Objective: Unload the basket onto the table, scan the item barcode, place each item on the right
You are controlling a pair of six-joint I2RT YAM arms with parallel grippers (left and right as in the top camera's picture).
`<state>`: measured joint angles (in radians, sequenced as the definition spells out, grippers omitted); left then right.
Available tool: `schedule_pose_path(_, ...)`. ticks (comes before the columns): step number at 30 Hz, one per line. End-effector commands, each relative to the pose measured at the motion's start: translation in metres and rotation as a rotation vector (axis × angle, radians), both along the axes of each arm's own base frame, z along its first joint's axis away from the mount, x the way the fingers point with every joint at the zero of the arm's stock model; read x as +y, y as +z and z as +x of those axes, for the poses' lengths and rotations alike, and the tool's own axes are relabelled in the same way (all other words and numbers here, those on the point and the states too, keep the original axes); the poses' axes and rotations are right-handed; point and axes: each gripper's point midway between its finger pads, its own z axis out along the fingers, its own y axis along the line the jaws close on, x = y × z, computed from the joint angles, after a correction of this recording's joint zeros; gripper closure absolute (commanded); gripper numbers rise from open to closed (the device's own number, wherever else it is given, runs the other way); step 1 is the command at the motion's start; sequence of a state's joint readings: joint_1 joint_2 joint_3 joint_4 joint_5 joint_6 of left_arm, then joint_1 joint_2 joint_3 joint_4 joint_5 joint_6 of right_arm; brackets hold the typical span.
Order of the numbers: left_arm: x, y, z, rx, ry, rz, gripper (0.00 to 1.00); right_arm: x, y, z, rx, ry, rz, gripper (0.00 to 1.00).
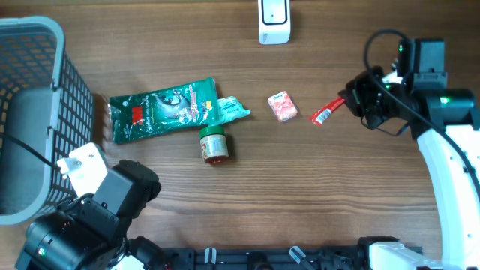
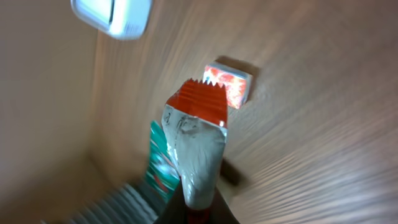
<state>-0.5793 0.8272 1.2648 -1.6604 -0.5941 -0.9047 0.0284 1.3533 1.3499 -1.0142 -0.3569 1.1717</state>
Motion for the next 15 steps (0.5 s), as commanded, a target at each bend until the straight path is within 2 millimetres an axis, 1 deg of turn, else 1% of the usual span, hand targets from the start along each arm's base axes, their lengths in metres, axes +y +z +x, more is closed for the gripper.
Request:
schedule_pose_path(1,0.004,0.001,0.000,-0.013,0.030,0.004,0.00,-0.003,0.006,-0.003,0.116,-0.312,0.158,0.96)
schedule_pose_path(5,0.004,0.001,0.000,-0.013,0.030,0.004,0.00,-0.004,0.006,-0.003,0.114,-0.323,0.156,0.96)
schedule_pose_path(10,0.004,0.001,0.000,-0.013,0.030,0.004,0.00,-0.009,0.011,0.009,0.030,-0.274,0.101,0.96)
schedule_pose_path(11,0.004,0.001,0.000,-0.013,0.030,0.004,0.00,-0.009,0.017,0.017,-0.034,-0.220,0.073,0.96)
schedule_pose_path(13,0.004,0.001,0.000,-0.013,0.030,0.004,0.00,-0.008,0.038,0.039,-0.224,-0.075,-0.019,0.96)
schedule_pose_path(15,0.004,0.001,0.000,-0.013,0.030,0.004,0.00,-0.007,0.063,0.063,-0.462,0.118,-0.184,0.96)
